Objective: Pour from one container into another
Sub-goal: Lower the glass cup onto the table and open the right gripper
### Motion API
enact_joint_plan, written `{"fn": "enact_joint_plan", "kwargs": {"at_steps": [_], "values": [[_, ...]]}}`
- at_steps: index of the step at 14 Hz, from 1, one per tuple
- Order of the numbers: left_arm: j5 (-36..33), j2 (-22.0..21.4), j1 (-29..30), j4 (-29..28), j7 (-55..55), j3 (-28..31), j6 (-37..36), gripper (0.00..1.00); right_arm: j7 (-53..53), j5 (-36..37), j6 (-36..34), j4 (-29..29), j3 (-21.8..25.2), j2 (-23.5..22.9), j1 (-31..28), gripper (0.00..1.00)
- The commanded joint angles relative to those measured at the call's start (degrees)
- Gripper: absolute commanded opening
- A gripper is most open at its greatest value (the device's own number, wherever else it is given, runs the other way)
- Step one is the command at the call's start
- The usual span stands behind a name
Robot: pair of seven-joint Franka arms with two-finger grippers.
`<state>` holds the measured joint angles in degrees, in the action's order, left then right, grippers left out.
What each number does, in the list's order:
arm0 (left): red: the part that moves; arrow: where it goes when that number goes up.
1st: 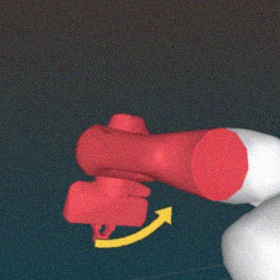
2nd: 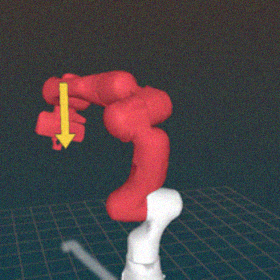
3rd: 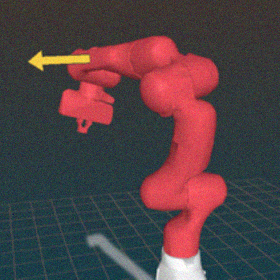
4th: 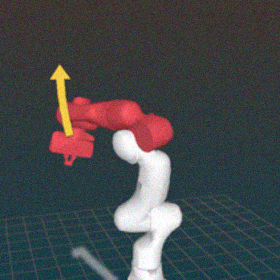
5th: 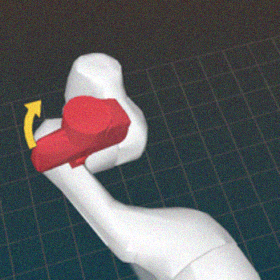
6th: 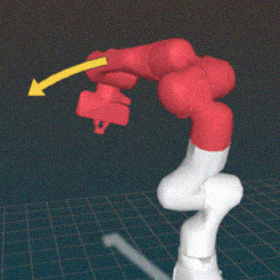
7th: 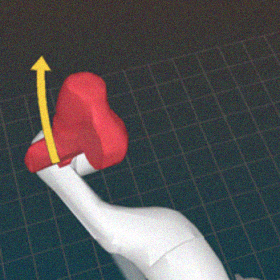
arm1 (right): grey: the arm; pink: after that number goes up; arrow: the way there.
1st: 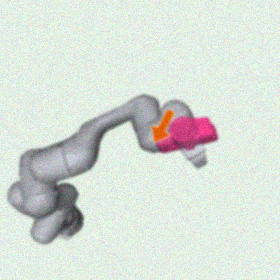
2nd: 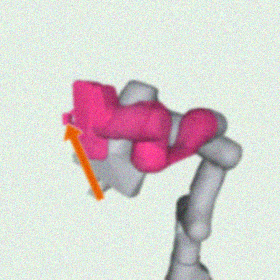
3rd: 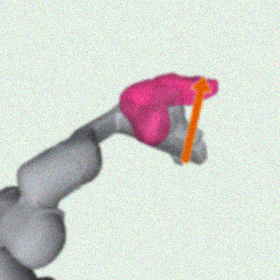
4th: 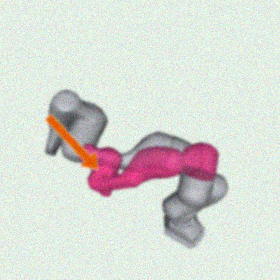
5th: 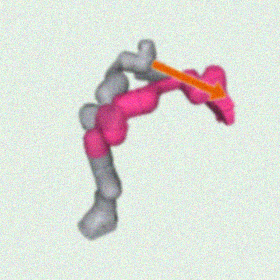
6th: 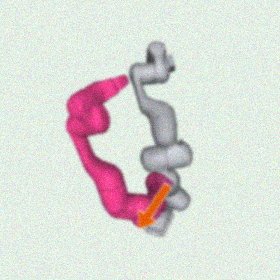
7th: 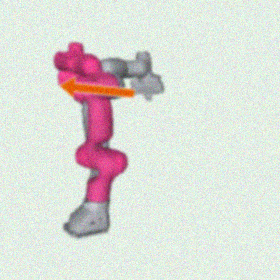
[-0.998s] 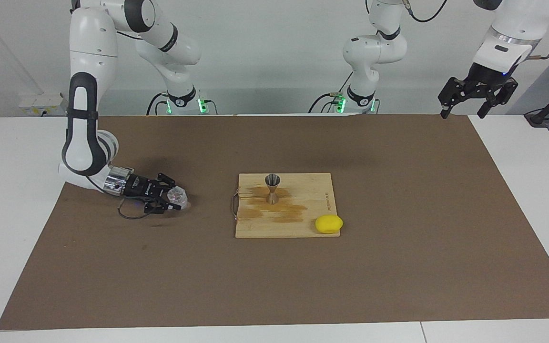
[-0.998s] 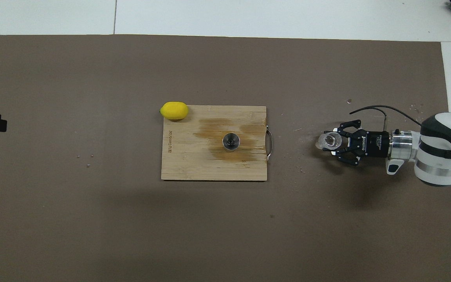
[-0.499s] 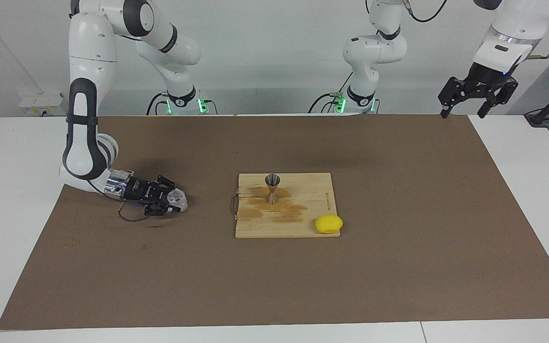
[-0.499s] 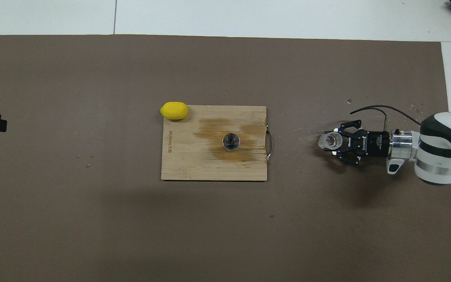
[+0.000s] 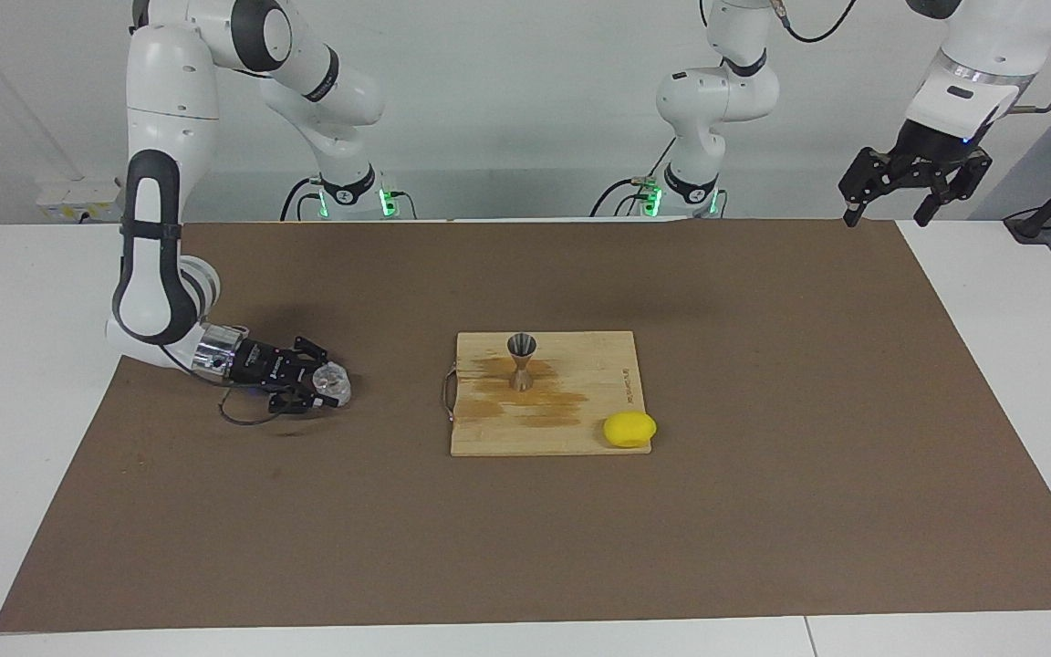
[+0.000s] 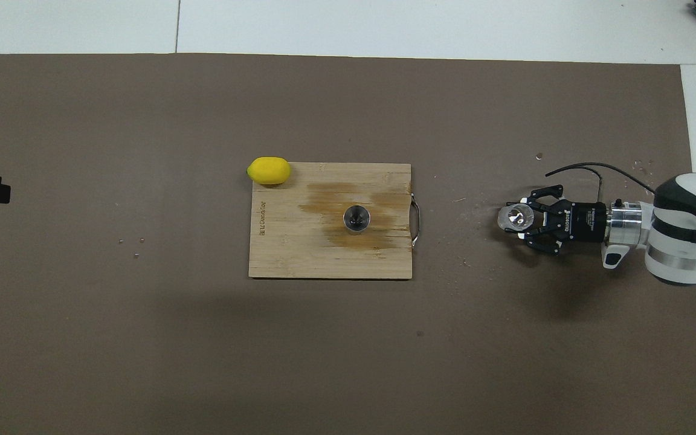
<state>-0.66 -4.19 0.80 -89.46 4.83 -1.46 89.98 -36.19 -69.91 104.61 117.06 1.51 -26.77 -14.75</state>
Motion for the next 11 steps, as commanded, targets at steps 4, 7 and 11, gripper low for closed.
{"fn": "enact_joint_plan", "kwargs": {"at_steps": [4,7,11], "values": [[0.4,-1.26,-0.28,-0.98,-0.44,0.4,-0.15,1.0,2.97,0.48,-1.07,-1.13,-0.89,-1.97,-0.98,0.36],[0.4,-1.26,-0.28,-0.98,-0.44,0.4,-0.06,1.0,2.97,0.56,-2.64,-1.13,-0.89,-1.88,-0.54,1.0],[0.4,-1.26,-0.28,-0.98,-0.52,0.4,-0.06,1.0,2.36,1.18,-4.23,-1.66,-0.72,-0.22,-0.63,1.0]]}}
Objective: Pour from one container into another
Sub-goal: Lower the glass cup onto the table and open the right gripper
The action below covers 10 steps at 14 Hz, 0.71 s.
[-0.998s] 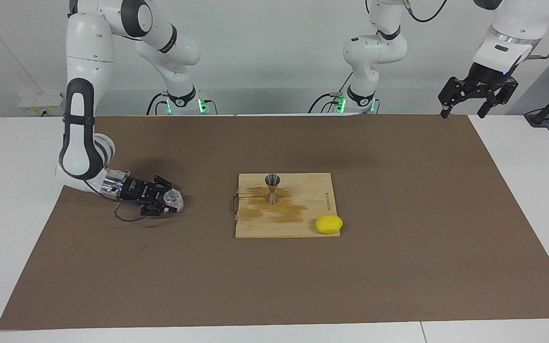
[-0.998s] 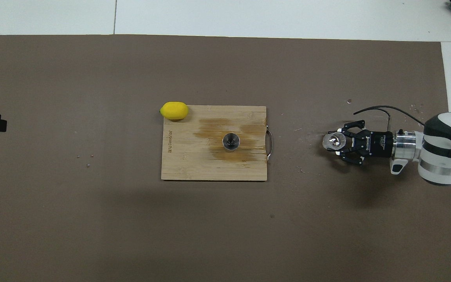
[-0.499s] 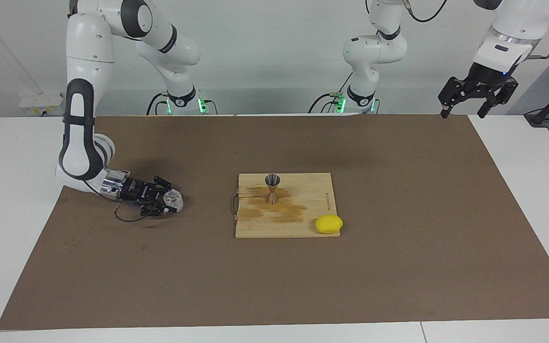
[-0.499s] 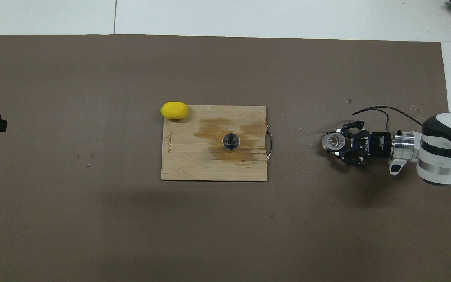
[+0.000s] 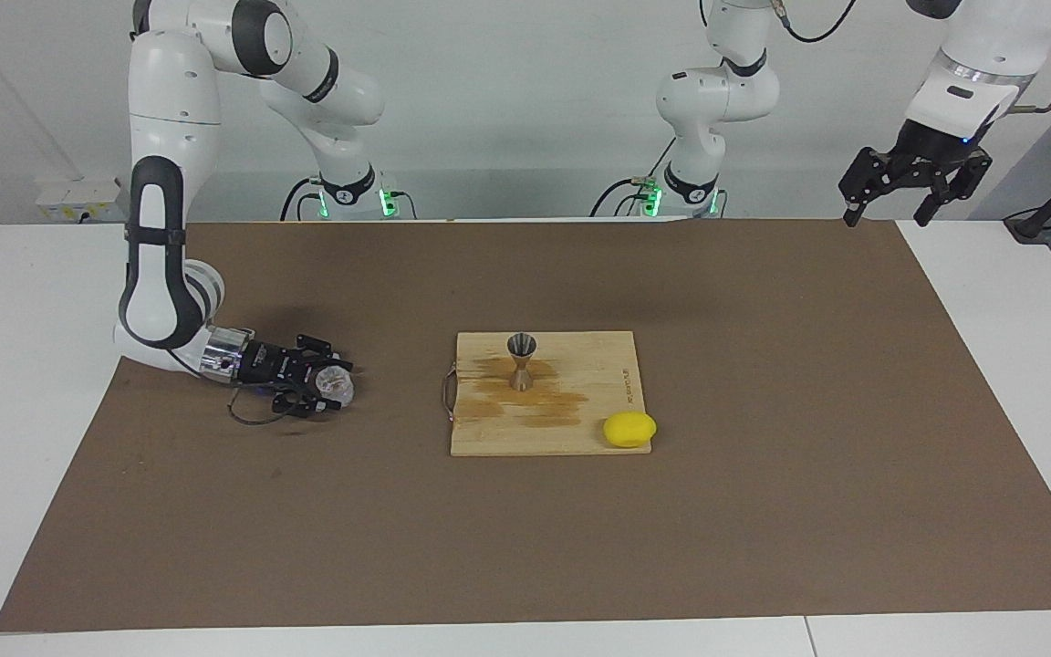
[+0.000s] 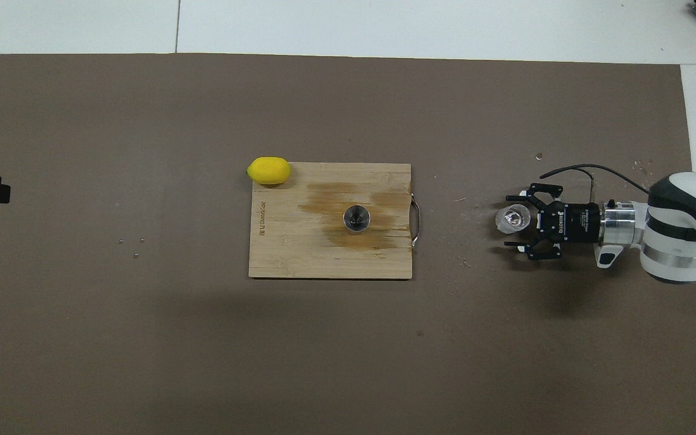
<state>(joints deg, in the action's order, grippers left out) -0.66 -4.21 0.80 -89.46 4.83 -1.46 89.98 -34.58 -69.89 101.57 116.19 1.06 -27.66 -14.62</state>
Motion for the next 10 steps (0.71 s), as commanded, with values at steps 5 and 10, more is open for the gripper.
{"fn": "enact_joint_plan", "kwargs": {"at_steps": [5,10], "values": [[0.4,-1.24,-0.36,-0.89,-0.52,0.4,-0.24,1.0,-0.75,6.24,-2.35,-0.79,0.17,4.44,-0.85,1.0],[0.4,-1.24,-0.28,-0.89,-0.43,0.4,-0.07,1.0,-5.16,15.02,-1.56,-0.7,0.17,13.05,0.11,1.0]]}}
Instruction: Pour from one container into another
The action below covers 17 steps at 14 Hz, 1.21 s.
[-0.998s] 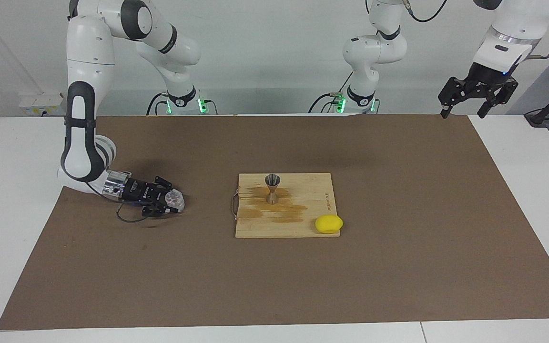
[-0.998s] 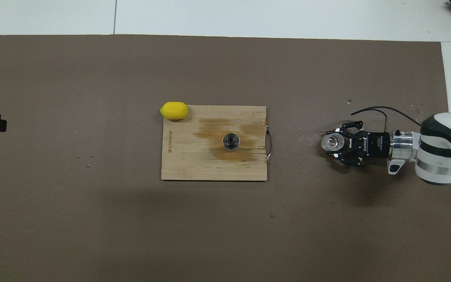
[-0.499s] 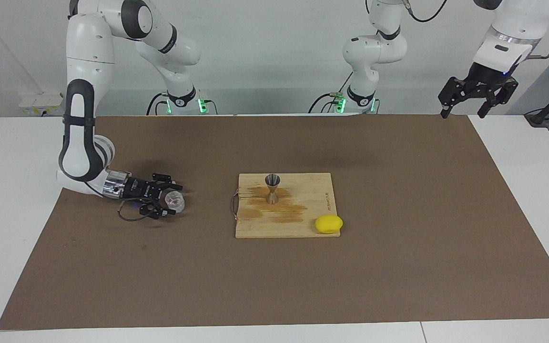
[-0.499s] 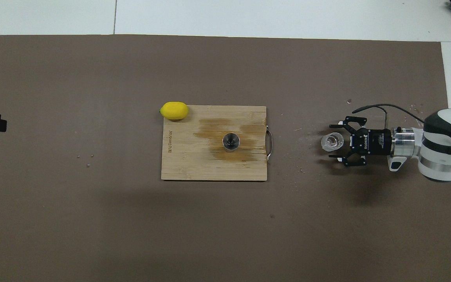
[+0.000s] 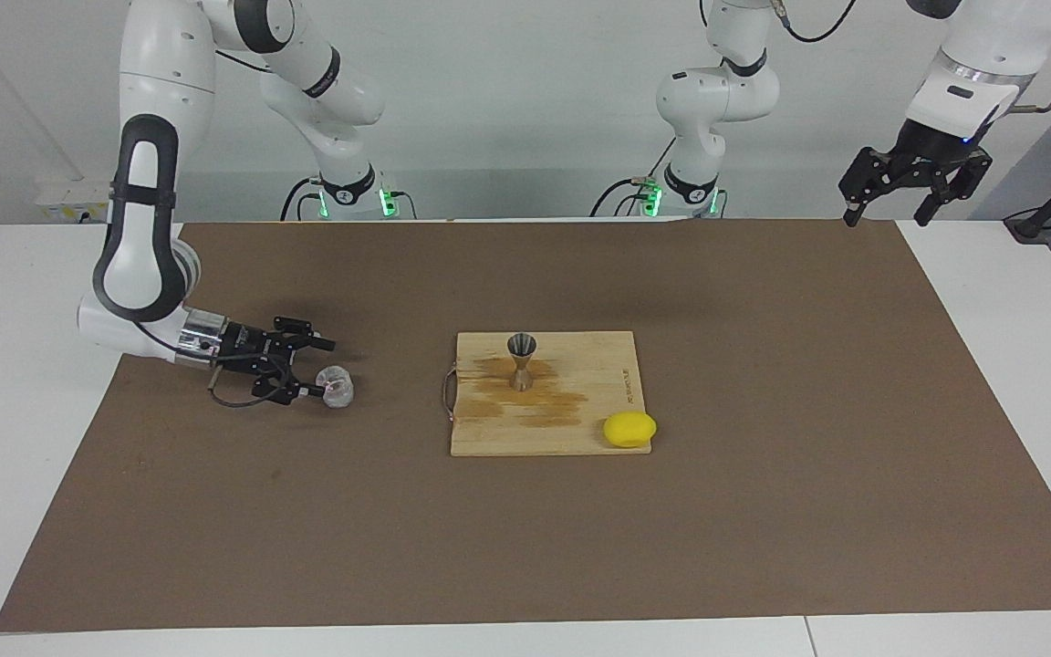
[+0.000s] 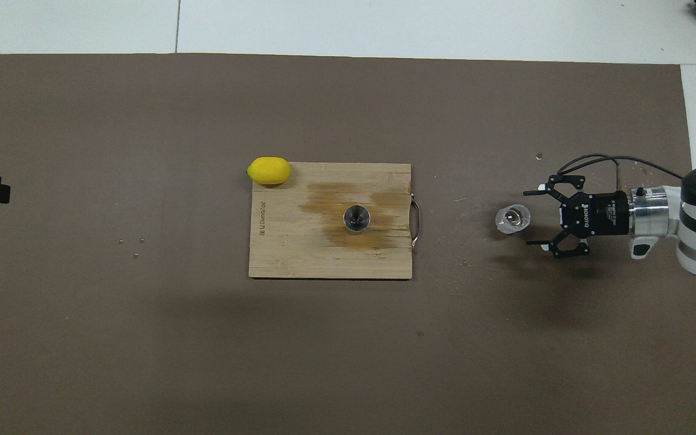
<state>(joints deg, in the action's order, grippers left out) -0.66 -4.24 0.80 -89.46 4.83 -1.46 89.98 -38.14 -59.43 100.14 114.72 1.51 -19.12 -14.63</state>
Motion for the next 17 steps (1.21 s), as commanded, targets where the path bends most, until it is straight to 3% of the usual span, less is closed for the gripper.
{"fn": "enact_joint_plan", "kwargs": {"at_steps": [1,9,14,17], "values": [[0.31,-1.21,-0.28,-0.89,-0.43,0.4,-0.16,1.0,-1.41,8.5,0.14,0.33,-0.37,5.84,0.22,1.0],[0.4,-1.39,-0.28,-1.25,-0.43,0.4,-0.16,1.0,4.48,29.96,2.94,-3.89,-0.46,13.75,1.45,1.0],[0.4,-1.39,-0.28,-1.25,-0.52,0.4,-0.16,1.0,7.71,35.86,13.38,-3.02,-0.55,16.83,6.79,1.0],[0.4,-1.39,-0.28,-1.33,-0.52,0.4,-0.16,1.0,14.56,49.89,14.2,-4.41,-1.16,16.57,9.78,1.0]]}}
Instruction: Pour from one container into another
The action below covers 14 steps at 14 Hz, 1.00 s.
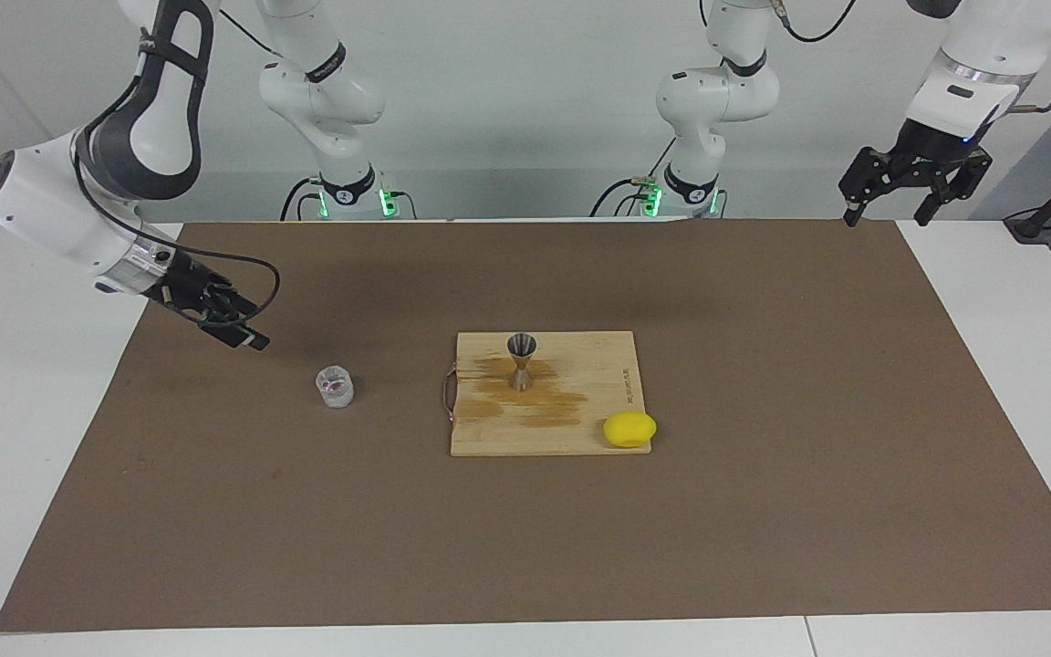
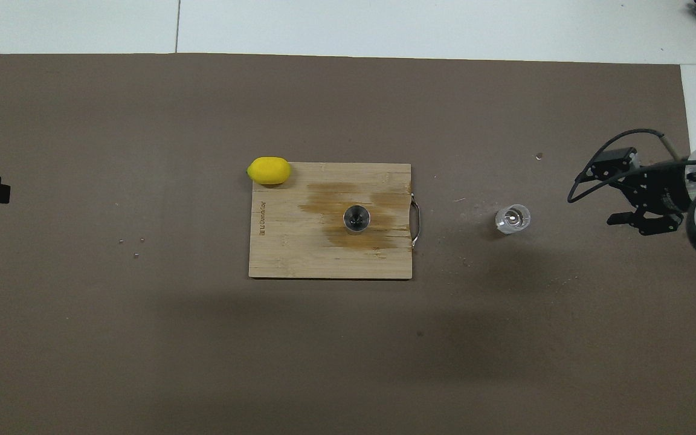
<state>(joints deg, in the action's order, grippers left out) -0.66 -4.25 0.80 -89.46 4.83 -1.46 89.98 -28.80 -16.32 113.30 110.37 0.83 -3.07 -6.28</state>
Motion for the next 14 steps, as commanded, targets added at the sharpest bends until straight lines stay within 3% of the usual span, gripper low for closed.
{"fn": "enact_joint_plan", "kwargs": {"at_steps": [1,4,8,14], "values": [[0.4,-1.46,-0.28,-1.33,-0.52,0.4,-0.07,1.0,7.34,9.09,0.87,-0.76,-0.48,0.52,2.58,1.0],[0.4,-1.46,-0.28,-1.33,-0.52,0.4,-0.16,1.0,8.24,10.86,-0.7,-3.12,-0.57,0.87,4.17,1.0],[0.4,-1.46,-0.28,-1.33,-0.52,0.32,-0.16,1.0,8.59,14.65,-10.54,-11.47,-1.01,0.96,4.26,1.0],[0.4,-1.46,-0.28,-1.42,-0.61,0.32,-0.16,1.0,14.37,16.23,-20.11,-14.55,2.51,4.73,7.43,1.0]]}}
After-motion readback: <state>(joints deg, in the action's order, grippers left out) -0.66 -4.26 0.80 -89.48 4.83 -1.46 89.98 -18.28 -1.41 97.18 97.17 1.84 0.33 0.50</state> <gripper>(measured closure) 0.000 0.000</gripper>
